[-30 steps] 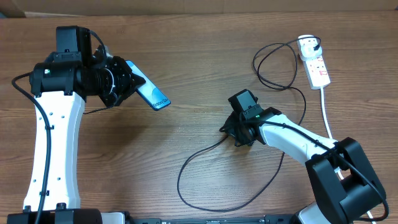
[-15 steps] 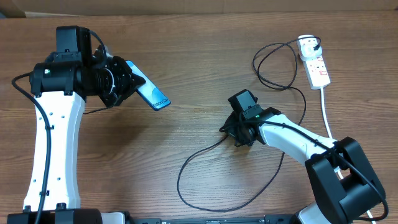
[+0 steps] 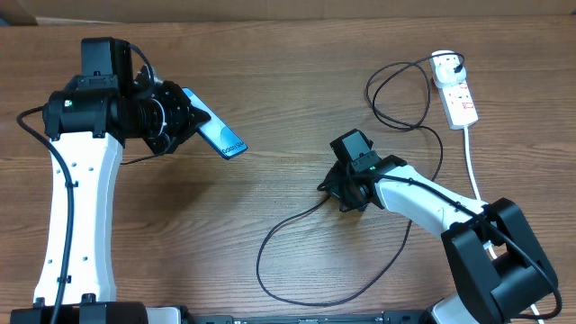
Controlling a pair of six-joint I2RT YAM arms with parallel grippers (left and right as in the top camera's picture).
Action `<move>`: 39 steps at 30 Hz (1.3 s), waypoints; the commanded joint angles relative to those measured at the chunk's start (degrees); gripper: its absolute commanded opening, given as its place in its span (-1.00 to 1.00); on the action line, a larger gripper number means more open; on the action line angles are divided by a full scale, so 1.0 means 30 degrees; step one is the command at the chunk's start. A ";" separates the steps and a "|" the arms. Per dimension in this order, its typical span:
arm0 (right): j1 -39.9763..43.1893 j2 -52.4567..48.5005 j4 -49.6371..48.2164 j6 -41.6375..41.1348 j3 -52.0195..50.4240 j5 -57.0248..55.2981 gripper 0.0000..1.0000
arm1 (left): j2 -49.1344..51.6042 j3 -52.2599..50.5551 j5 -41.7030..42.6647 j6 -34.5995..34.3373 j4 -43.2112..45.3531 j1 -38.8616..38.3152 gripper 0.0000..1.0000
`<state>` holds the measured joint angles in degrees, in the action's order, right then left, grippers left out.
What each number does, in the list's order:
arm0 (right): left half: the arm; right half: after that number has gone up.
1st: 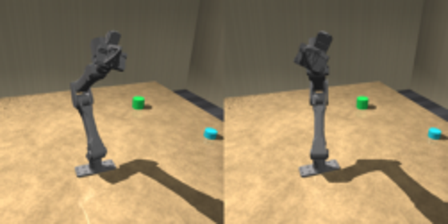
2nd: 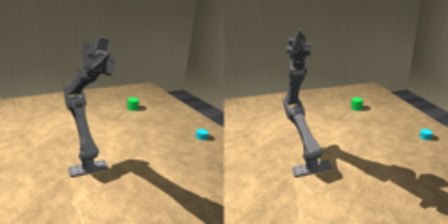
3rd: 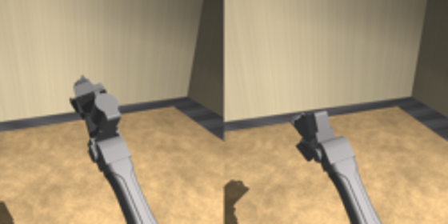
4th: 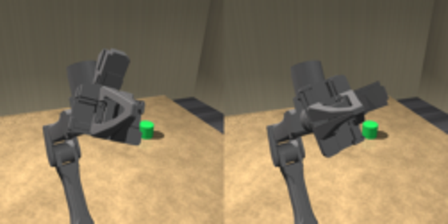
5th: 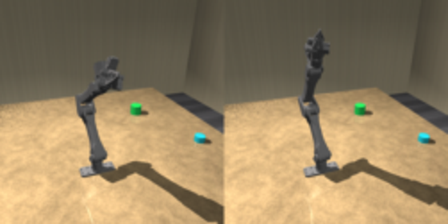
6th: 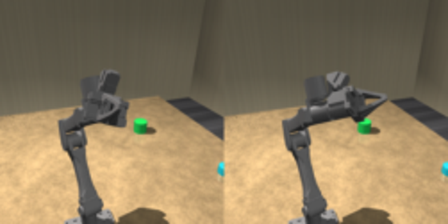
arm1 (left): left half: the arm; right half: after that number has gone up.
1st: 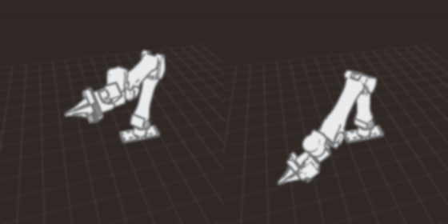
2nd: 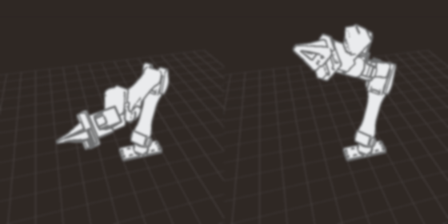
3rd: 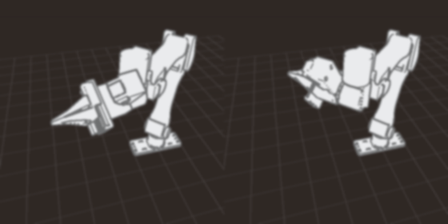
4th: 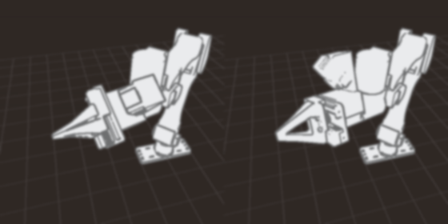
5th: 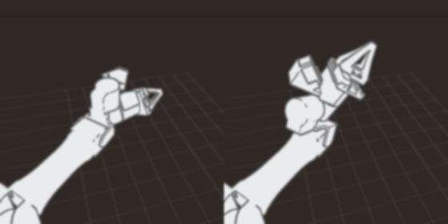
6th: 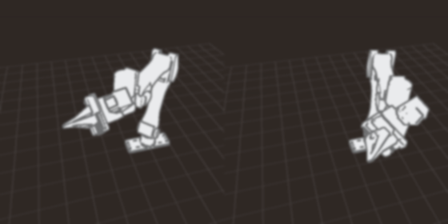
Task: Plug charger to phone and switch on socket
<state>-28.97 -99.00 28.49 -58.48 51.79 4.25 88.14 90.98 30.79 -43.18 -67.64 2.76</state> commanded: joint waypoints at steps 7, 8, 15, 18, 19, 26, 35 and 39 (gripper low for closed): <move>-0.0066 -0.0102 0.0408 0.0459 0.0124 -0.0189 -0.60 | -0.0131 0.0080 0.0342 -0.0182 0.0175 0.0073 -0.92; -0.0073 0.0015 0.0532 0.0882 0.0255 -0.0189 -0.60 | -0.0131 0.0080 0.0335 -0.0182 0.0175 0.0073 -0.92; -0.0066 0.1858 0.2929 0.2127 0.1122 -0.1239 -0.30 | -0.0131 0.0080 0.0328 -0.0168 0.0131 0.0073 -0.92; 0.0000 0.3111 0.4007 0.2186 0.1530 -0.1260 -0.16 | -0.0131 0.0080 0.0321 -0.0022 0.0124 0.0073 -0.91; 0.0066 0.3606 0.4393 0.2186 0.1690 -0.1253 -0.10 | -0.0131 0.0080 0.0321 -0.0007 0.0117 0.0073 -0.91; 0.1865 0.6572 0.7227 0.4131 0.3060 -0.1515 0.76 | -0.0131 0.0080 0.0211 0.1027 0.0058 0.0073 -0.91; 0.6615 0.8823 1.0105 0.8109 0.4452 0.1902 1.00 | -0.0131 0.0080 0.0022 0.5122 0.0612 -0.1224 -0.92; 0.7351 0.9311 1.0105 0.8109 0.4517 0.3541 1.00 | -0.0124 0.0080 -0.0036 0.5989 0.1450 -0.2477 -0.91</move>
<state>-8.43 -73.25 58.81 -37.23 63.48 8.19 88.14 90.98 30.04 -30.92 -64.93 -1.43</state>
